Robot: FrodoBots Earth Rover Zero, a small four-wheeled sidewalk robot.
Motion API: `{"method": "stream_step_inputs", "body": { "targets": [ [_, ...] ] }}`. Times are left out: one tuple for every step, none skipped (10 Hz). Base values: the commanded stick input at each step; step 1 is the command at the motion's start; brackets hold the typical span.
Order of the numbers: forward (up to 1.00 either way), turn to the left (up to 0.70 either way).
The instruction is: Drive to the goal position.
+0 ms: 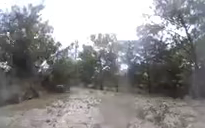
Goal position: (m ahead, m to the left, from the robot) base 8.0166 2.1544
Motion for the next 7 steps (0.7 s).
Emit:
{"method": "stream_step_inputs", "body": {
  "targets": [
    [0.85,0.0],
    [0.85,0.0],
    [0.85,0.0],
    [0.85,0.0],
    [0.85,0.0],
    [0.85,0.0],
    [0.85,0.0]
  ]
}}
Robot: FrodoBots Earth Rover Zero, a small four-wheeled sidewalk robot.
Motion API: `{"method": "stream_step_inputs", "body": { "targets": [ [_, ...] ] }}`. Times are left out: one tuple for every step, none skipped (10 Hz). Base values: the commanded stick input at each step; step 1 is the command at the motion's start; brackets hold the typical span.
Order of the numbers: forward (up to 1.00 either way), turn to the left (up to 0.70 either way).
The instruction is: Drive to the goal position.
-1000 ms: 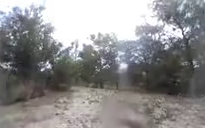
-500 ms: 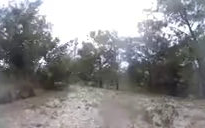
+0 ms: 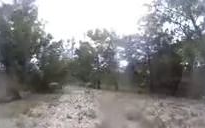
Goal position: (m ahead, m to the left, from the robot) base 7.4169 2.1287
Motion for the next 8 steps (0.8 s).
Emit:
{"method": "stream_step_inputs", "body": {
  "targets": [
    [0.85,0.0],
    [0.85,0.0],
    [0.85,0.0],
    [0.85,0.0],
    [0.85,0.0],
    [0.85,0.0],
    [0.85,0.0],
    [0.85,0.0]
  ]
}}
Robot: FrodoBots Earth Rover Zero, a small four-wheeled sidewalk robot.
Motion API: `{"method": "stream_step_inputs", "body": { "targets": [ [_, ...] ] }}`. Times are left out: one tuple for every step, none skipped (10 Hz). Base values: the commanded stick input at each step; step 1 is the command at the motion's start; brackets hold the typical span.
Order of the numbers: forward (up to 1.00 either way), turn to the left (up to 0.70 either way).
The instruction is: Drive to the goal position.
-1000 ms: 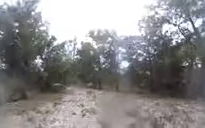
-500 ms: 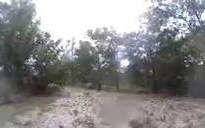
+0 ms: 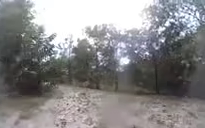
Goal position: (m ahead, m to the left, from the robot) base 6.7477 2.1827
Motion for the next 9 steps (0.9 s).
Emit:
{"method": "stream_step_inputs", "body": {
  "targets": [
    [0.85,0.0],
    [0.85,0.0],
    [0.85,0.0],
    [0.85,0.0],
    [0.85,0.0],
    [0.85,0.0],
    [0.85,0.07],
    [0.85,0.17],
    [0.85,0.34]
  ]
}}
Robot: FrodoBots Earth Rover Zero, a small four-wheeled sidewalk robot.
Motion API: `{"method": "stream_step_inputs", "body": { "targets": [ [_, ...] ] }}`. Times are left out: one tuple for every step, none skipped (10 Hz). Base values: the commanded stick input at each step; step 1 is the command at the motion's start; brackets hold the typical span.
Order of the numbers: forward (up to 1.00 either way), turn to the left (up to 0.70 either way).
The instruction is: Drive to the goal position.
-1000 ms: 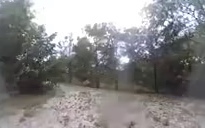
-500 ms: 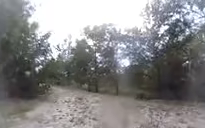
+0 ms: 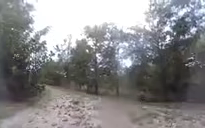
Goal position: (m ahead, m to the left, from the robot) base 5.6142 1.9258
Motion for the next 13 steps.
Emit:
{"method": "stream_step_inputs", "body": {
  "targets": [
    [0.85,0.34],
    [0.85,0.15],
    [0.85,0.0],
    [0.85,0.0],
    [0.85,0.01],
    [0.85,0.29],
    [0.85,0.31],
    [0.85,0.08],
    [0.85,0.02],
    [0.85,0.0],
    [0.85,0.0],
    [0.85,0.0],
    [0.85,0.0]
  ]
}}
